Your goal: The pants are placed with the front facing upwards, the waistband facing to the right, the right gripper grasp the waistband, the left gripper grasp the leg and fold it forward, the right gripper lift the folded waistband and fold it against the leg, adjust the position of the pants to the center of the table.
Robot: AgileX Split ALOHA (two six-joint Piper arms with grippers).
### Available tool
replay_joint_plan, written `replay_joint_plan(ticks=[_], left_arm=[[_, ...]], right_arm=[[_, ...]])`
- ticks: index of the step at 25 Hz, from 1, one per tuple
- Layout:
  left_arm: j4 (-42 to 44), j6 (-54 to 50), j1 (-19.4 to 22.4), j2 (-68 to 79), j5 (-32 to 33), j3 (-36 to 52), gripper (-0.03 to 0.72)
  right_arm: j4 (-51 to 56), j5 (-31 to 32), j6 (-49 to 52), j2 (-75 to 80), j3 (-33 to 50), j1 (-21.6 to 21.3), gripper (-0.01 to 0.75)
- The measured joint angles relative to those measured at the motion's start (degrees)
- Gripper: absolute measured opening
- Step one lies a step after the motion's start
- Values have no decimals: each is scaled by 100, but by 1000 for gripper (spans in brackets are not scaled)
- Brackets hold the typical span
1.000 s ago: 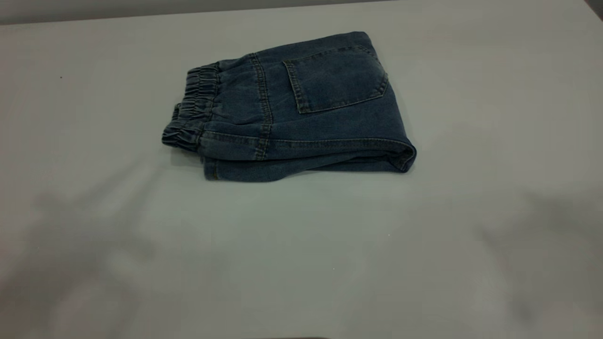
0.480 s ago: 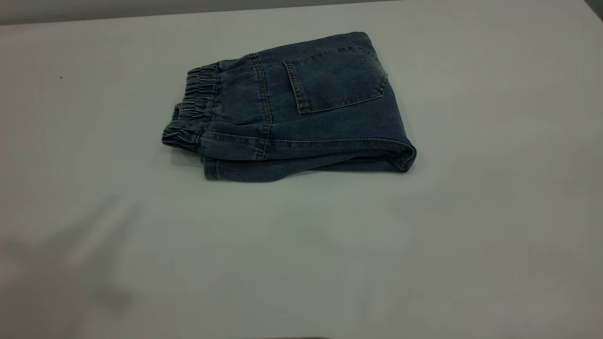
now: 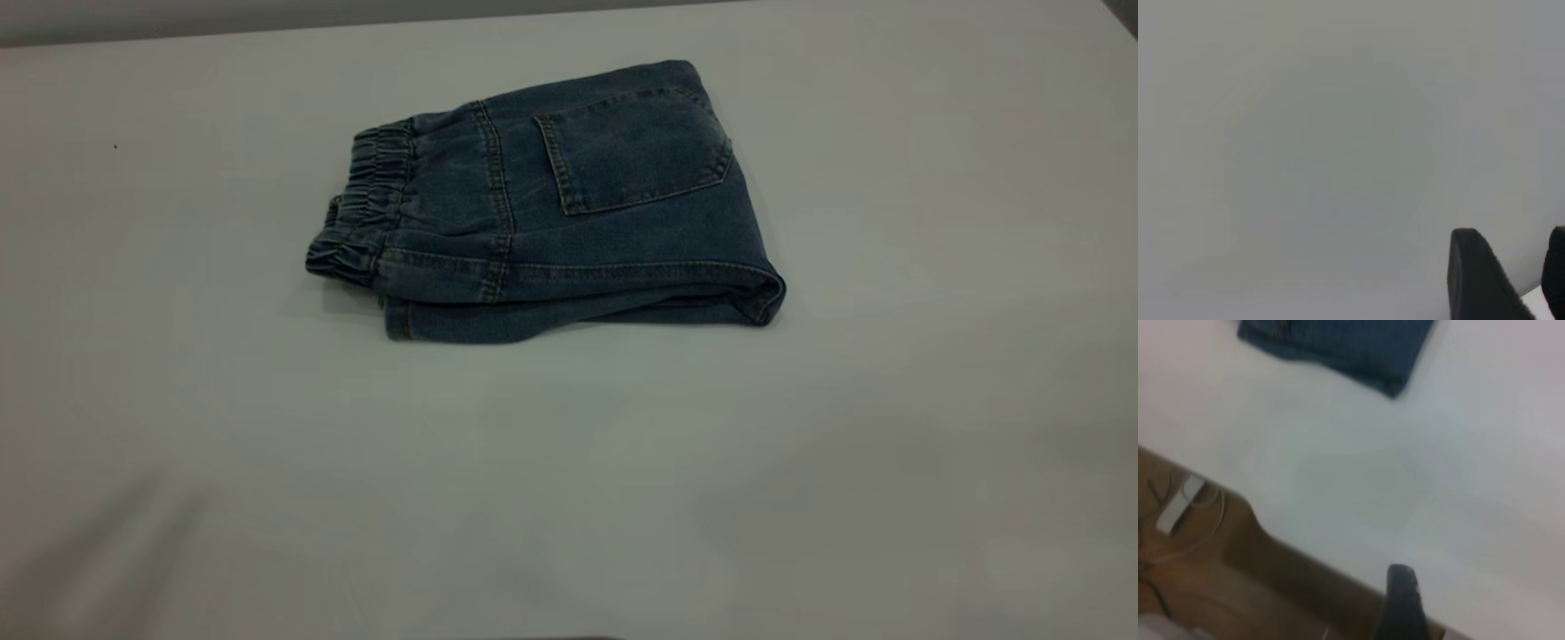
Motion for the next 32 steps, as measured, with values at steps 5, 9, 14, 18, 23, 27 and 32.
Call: replay_joint_plan(ticks=[5,9,14,18,23,27,32], left_arm=[[0,-124,0,-569,0,75,240],[0,-123,0,-1173,0,75,240],[0,179,0,-2101,171,75,240],[0,812,0,-2751,733,75,240],[-37,2162,0,-3272,1847,82,240],[-166,2292,0,-3272,2865,217,240],[-365,1875,0,-3272,3208,302,240]], right_arm=[[-36,-30,6,-111,5,0,478],[-36,-27,27,-119,5,0,478],[-36,-27,27,-119,10,0,478],[-36,-27,27,-119,6,0,478],[-36,-27,33,-119,6,0,478],[-30,-27,33,-119,6,0,478],[-30,-27,40,-119,6,0,478]])
